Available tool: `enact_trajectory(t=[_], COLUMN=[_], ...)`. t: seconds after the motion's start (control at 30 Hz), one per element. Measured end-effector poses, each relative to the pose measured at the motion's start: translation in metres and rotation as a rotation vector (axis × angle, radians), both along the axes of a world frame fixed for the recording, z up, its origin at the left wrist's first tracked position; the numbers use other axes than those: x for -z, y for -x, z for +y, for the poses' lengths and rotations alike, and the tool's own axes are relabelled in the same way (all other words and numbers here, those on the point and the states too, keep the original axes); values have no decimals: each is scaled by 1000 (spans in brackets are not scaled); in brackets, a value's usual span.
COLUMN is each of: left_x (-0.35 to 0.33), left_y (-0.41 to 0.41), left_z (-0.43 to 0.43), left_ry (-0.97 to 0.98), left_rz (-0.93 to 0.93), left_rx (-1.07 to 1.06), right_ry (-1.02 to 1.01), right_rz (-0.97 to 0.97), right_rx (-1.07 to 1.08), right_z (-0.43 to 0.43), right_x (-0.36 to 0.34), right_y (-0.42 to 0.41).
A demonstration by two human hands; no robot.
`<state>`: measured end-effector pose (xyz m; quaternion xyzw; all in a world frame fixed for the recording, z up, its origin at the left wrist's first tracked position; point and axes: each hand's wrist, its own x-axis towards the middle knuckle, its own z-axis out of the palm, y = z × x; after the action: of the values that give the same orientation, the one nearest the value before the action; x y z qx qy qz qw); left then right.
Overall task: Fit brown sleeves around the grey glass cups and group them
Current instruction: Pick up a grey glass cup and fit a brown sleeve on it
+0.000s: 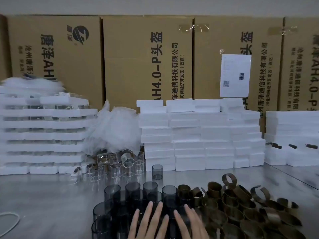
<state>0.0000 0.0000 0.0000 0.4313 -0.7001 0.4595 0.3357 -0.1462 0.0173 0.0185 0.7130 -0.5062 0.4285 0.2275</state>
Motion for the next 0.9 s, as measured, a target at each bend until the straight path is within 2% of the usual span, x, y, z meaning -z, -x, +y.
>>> enact_trajectory(t=[0.03,0.13,0.23,0.33,0.4,0.43,0.57,0.9], left_x=[0,4,0,-9,-14,-14,-15,-15], left_y=[-1,-2,-1,1,3,5,7,12], left_z=[-1,-7,-13,-13,-10,-11,-14,-20], left_ry=[-48,-146,-206,-303,-454,-513,-581,-547], left_rz=[21,4,-30,-38,-19,-5,42,18], left_rx=[47,22,5,-39,-18,-4,50,40], right_ry=[59,-118,-141,-228,-489,-523,-570,-508], right_rz=[-23,-99,-51,75,194,249,131,50], right_rx=[-9,21,63,63,102,86,-219,-290], right_z=[-2,-3,-10,-15,-20,-23,-36,-44], right_x=[3,4,14,8,7,9,12,20], right_y=[0,-3,-3,8,12,17,22,24])
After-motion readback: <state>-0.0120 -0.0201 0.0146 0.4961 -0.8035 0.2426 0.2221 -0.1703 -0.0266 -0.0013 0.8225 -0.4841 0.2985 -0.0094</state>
